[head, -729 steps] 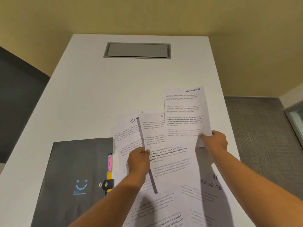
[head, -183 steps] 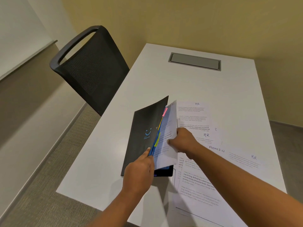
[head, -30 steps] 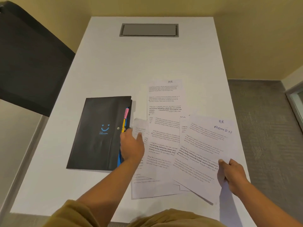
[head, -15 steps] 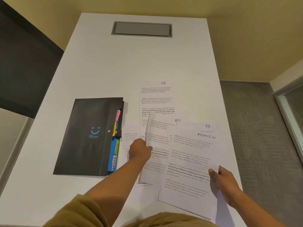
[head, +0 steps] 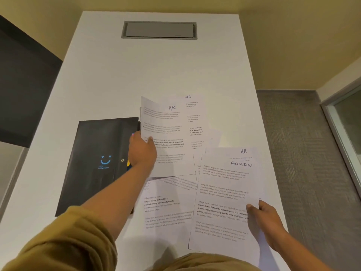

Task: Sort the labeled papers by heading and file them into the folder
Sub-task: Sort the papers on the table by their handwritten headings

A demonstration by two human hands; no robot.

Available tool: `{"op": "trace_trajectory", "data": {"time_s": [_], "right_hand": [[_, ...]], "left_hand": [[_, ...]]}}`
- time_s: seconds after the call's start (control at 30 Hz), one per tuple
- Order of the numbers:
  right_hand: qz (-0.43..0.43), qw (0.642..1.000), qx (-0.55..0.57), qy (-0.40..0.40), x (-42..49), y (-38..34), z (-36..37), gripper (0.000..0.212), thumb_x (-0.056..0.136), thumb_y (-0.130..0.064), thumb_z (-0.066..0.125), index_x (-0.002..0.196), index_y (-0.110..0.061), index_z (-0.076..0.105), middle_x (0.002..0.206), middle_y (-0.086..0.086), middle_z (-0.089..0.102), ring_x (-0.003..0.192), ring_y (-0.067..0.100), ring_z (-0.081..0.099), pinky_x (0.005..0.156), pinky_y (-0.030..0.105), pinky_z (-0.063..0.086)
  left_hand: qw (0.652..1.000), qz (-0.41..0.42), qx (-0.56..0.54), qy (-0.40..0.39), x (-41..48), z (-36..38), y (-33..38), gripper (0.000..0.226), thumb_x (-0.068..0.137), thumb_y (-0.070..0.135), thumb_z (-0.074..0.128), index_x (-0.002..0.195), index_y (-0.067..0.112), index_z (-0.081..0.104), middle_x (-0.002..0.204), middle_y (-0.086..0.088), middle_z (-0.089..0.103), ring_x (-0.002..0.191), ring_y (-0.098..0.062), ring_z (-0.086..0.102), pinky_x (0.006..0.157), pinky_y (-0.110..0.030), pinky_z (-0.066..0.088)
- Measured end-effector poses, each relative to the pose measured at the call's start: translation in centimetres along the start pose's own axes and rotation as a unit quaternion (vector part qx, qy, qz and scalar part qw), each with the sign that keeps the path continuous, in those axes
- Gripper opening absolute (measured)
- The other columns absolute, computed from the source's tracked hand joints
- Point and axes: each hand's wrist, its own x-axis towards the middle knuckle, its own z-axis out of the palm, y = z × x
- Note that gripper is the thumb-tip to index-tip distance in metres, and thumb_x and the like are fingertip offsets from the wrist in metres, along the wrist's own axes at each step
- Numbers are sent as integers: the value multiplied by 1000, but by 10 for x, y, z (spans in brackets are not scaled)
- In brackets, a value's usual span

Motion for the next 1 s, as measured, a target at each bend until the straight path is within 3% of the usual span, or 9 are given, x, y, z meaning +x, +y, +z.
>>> {"op": "trace_trajectory", "data": {"time_s": [0.1,0.2,0.27,0.37,0.5,0.63,0.7,0.87,1.0], "right_hand": [[0,1000,6,5,-1,-2,1,12,96,-16,58,98,-15,70,99,2,74,96,22,66,85,38,51],[6,1000,3,7,-2,-4,1,12,96,-17,58,99,-14,70,99,1,74,96,22,67,85,38,51],[13,1000,-7,10,-3,-3,-1,12,96,-17,58,99,-15,70,99,0,74,96,22,67,85,38,51],[17,999,-25,12,-6,0,-4,11,95,-16,59,96,-15,70,97,1,74,93,21,67,81,38,53],[15,999,-28,6,-11,-4,-4,12,95,-13,59,98,-14,70,97,0,74,92,19,67,72,31,51],[1,999,-34,14,-14,-15,1,12,95,-12,57,90,-10,68,92,3,73,86,19,66,66,31,49],[-7,1000,-9,16,-13,-19,4,14,96,-13,55,93,-11,68,95,3,73,90,21,67,71,33,52],[4,999,23,47,-8,-27,6,15,95,-13,58,81,-10,63,92,9,72,82,24,64,64,30,47],[5,999,6,48,-9,-35,4,22,92,-18,63,73,-10,55,78,5,63,69,20,56,58,31,41]], "left_hand": [[964,190,182,29,-13,11,-14,50,90,36,61,135,19,48,139,-5,47,126,-25,47,102,-43,43],[853,400,298,-154,-36,25,-30,50,94,49,45,140,30,42,151,0,39,137,-21,37,108,-42,37],[809,405,326,-276,-45,34,-45,64,95,58,38,152,33,22,163,3,13,149,-22,14,118,-44,20],[823,351,343,-285,-33,43,-46,73,96,61,33,155,32,1,163,8,-11,151,-21,-6,120,-46,7],[828,318,365,-283,-11,44,-22,74,97,59,30,155,28,-5,163,4,-15,150,-24,-9,121,-47,5],[836,347,356,-234,-13,45,-12,73,98,54,35,156,21,5,164,-2,-5,151,-26,-4,121,-46,4],[820,390,355,-221,-26,47,-20,67,99,52,33,155,20,13,164,-2,0,151,-25,0,121,-45,6],[801,405,346,-272,-65,50,-53,59,103,44,29,155,25,10,163,1,-7,151,-22,-4,120,-43,3],[800,435,321,-261,-71,50,-48,55,100,49,35,150,25,33,163,0,0,151,-22,1,119,-42,1]]}}
